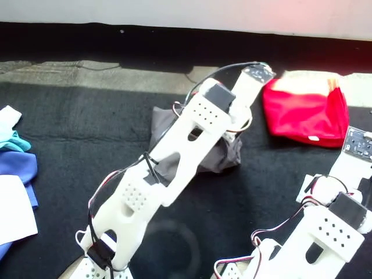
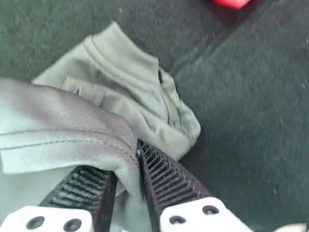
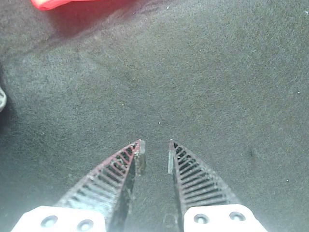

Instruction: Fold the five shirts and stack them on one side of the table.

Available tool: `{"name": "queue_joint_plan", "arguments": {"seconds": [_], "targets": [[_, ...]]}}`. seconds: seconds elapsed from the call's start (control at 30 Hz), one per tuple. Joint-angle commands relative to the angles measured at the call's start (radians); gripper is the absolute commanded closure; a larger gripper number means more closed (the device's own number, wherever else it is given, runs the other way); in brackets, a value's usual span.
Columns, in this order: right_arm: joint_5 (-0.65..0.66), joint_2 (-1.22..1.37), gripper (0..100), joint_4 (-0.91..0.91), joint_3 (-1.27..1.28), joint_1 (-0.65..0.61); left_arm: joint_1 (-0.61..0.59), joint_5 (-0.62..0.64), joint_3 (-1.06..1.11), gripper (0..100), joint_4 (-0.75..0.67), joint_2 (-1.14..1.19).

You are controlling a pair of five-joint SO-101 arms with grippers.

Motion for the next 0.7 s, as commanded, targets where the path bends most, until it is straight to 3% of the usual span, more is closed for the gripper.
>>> {"name": "queue_joint_plan", "arguments": {"seconds": [0.0,0.13,0.33,0.4,0.67], "targets": [[0.011,-0.018,90.8,0.002,-0.002,0.012,0.012,0.008,-0.154,92,-0.012,0.051],[0.011,-0.018,90.8,0.002,-0.002,0.010,-0.012,0.008,-0.280,78,0.078,0.064],[0.011,-0.018,90.8,0.002,-0.002,0.010,-0.130,0.002,-0.527,87,0.186,0.024],[0.011,-0.018,90.8,0.002,-0.002,0.010,-0.176,0.002,-0.529,99,0.187,0.021],[0.011,-0.018,90.8,-0.005,-0.005,0.010,-0.173,0.006,-0.219,99,0.189,0.036]]}}
